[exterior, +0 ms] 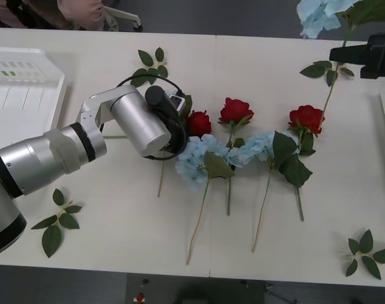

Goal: Put the red flowers into the right box and the blue flowers into the left box

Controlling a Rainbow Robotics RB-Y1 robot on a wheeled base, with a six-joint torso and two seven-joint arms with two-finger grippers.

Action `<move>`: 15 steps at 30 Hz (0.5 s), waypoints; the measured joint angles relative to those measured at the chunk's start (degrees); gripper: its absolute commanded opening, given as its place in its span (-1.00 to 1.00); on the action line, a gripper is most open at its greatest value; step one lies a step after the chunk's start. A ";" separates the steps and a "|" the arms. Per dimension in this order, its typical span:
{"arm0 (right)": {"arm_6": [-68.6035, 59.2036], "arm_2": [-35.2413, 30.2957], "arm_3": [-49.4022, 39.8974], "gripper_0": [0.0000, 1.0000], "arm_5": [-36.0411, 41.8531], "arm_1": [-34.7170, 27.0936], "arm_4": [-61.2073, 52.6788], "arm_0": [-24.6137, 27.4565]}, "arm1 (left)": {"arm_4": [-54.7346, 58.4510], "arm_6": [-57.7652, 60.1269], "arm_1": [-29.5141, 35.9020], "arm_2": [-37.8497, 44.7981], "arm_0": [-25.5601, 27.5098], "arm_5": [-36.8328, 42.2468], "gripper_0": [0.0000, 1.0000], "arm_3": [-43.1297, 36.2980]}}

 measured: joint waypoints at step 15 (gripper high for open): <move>3.51 -5.98 0.01 -1.00 1.12 14.13 3.73 -0.61 | 2.23 0.00 3.45 -0.12 -0.83 -0.10 -1.00 -4.79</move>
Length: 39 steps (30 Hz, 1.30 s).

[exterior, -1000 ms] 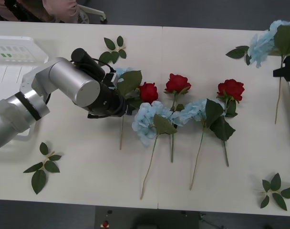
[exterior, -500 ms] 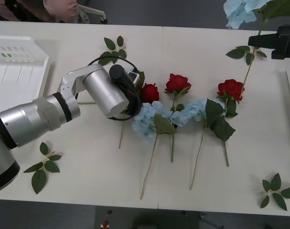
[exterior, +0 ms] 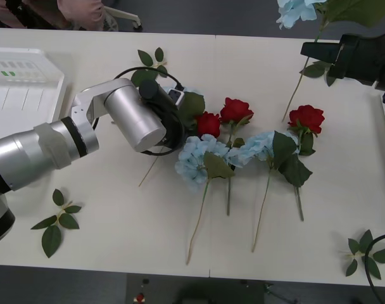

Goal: Put the red flowers into the right box and the blue flowers into the left box

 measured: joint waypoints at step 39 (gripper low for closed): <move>1.67 9.60 0.00 -1.00 -8.25 -0.07 -3.53 -1.62 | 42.47 -21.16 23.12 34.02 -3.28 24.72 -1.00 -27.08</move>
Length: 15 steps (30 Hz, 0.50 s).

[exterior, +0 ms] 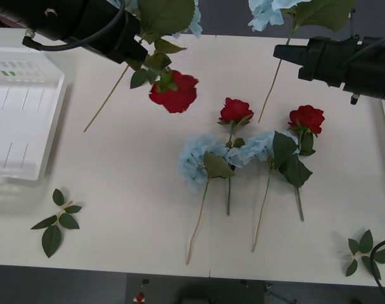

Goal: Put the red flowers into the right box and the blue flowers into the left box

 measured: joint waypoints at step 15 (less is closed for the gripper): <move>0.00 -0.01 0.00 -1.00 -0.87 0.00 0.00 0.00 | 0.45 -1.00 0.28 0.00 0.00 -0.09 1.00 3.16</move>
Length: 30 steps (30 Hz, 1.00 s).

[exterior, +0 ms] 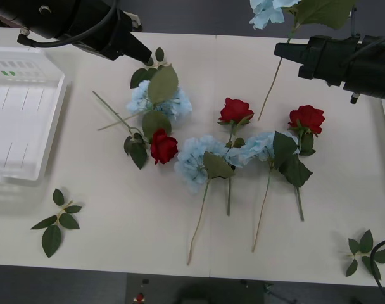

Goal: Put the red flowers into the right box and the blue flowers into the left box

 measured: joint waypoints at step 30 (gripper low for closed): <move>0.00 -0.09 -0.01 -1.00 -0.02 -2.09 -2.98 0.00 | -27.61 -3.45 -35.60 -5.22 17.89 -32.14 1.00 2.27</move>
